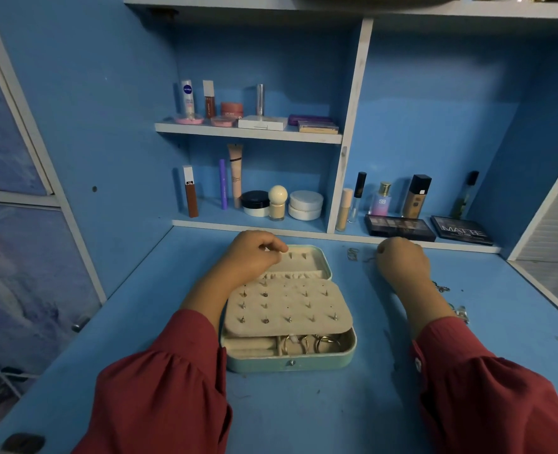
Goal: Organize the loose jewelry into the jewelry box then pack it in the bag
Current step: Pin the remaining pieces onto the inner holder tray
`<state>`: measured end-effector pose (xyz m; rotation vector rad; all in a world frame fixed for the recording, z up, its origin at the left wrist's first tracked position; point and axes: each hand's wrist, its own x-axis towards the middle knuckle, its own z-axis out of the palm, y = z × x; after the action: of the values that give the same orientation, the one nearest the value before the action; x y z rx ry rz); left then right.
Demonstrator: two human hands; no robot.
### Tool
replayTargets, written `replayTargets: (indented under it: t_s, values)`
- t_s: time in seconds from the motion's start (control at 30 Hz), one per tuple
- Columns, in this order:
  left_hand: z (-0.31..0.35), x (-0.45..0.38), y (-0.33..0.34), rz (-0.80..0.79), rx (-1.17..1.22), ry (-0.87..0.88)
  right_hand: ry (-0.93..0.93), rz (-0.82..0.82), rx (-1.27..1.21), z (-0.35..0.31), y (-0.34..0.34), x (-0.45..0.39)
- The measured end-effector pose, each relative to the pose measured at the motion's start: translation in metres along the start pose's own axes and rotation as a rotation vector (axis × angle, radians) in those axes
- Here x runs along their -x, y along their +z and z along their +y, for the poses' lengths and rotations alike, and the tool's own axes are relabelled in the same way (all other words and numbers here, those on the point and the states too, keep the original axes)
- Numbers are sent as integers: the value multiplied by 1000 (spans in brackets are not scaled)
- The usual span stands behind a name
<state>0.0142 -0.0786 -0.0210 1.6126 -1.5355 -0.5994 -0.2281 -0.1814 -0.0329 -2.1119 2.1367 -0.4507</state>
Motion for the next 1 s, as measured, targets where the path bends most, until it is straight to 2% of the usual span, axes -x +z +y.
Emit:
replayTargets:
  t_s: [0.2, 0.57, 0.67, 0.87, 1.0]
  values:
    - [1, 1, 1, -74, -42, 16, -12, 8, 77, 2, 1, -4]
    - [5, -4, 10, -130, -42, 46, 24, -22, -120, 8, -8, -11]
    - [5, -4, 11, -135, -37, 48, 48, 1, -114, 11, -15, -13]
    - [4, -5, 11, -126, -25, 48, 66, -94, -100, 7, -7, -15]
    - [3, -5, 10, -91, 30, 26, 60, -89, -112, 4, -6, -17]
